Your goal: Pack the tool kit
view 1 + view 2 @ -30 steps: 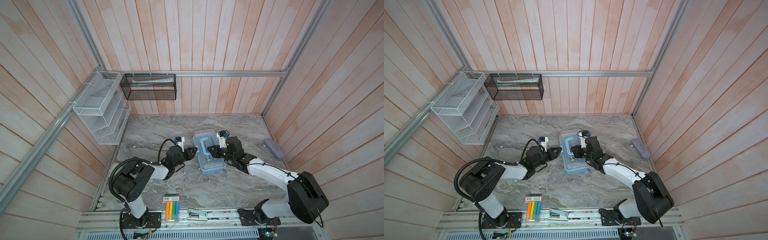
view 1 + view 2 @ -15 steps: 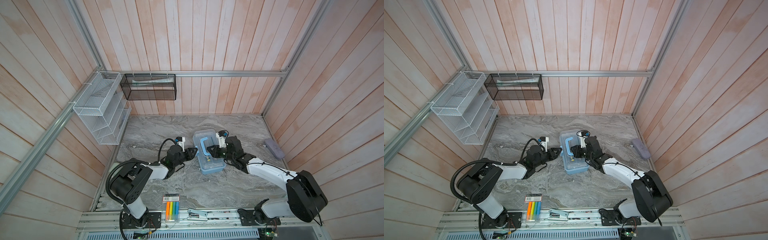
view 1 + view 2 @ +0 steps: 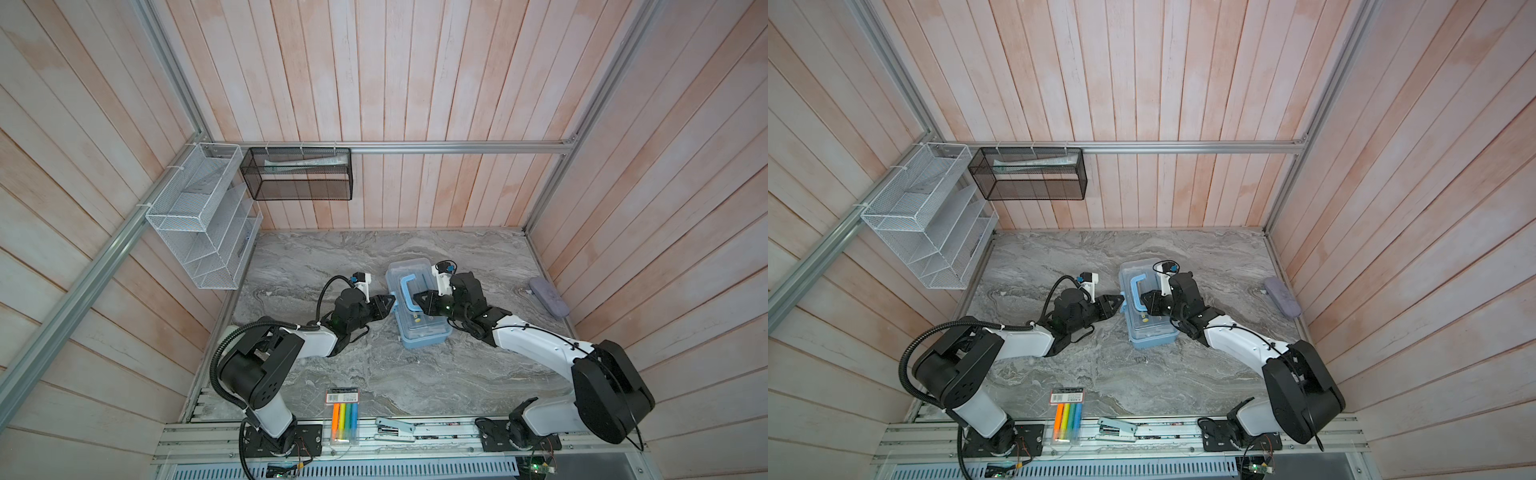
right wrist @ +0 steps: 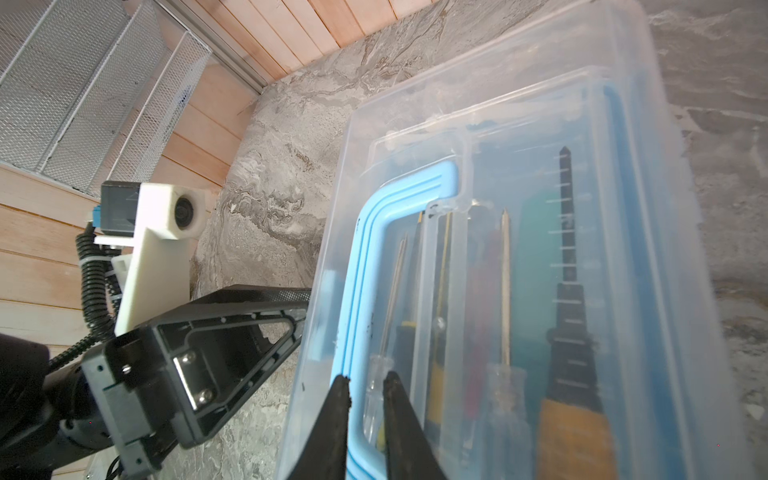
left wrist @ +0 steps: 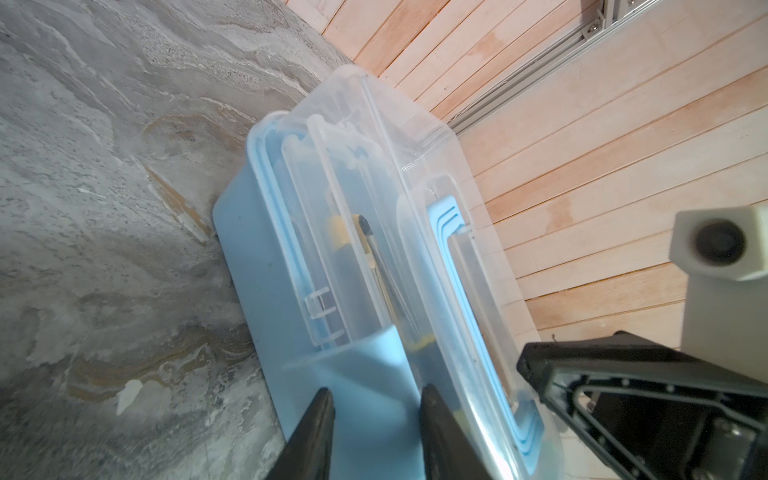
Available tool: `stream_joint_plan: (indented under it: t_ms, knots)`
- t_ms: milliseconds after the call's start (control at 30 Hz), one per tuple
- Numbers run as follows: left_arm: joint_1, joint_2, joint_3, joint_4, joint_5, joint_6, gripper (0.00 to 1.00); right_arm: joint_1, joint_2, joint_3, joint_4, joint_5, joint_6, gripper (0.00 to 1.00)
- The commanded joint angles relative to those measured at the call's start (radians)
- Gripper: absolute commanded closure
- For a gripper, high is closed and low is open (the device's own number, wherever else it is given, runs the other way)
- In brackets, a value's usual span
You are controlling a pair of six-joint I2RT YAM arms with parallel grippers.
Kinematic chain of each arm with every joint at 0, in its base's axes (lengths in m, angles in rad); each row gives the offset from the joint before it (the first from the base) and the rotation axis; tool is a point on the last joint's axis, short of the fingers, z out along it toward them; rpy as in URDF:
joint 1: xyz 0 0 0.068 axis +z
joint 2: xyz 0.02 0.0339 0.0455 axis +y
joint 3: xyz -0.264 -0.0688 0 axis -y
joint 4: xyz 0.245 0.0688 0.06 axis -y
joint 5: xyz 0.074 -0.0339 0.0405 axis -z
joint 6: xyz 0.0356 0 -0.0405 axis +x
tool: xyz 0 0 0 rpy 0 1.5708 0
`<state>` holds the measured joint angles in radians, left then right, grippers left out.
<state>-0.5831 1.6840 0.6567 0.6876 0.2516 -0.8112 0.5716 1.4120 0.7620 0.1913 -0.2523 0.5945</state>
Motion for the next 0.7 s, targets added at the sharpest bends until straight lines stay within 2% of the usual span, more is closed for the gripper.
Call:
stream_joint_plan:
  t_ms: [0, 667]
  knots:
    - [-0.004, -0.019, 0.017, -0.039, -0.011, 0.024, 0.63, -0.004, 0.038, -0.015, -0.118, 0.022, -0.01, 0.8]
    - [-0.004, -0.023, 0.017, -0.058, -0.023, 0.044, 0.63, -0.003, 0.047, -0.01, -0.122, 0.021, -0.007, 0.81]
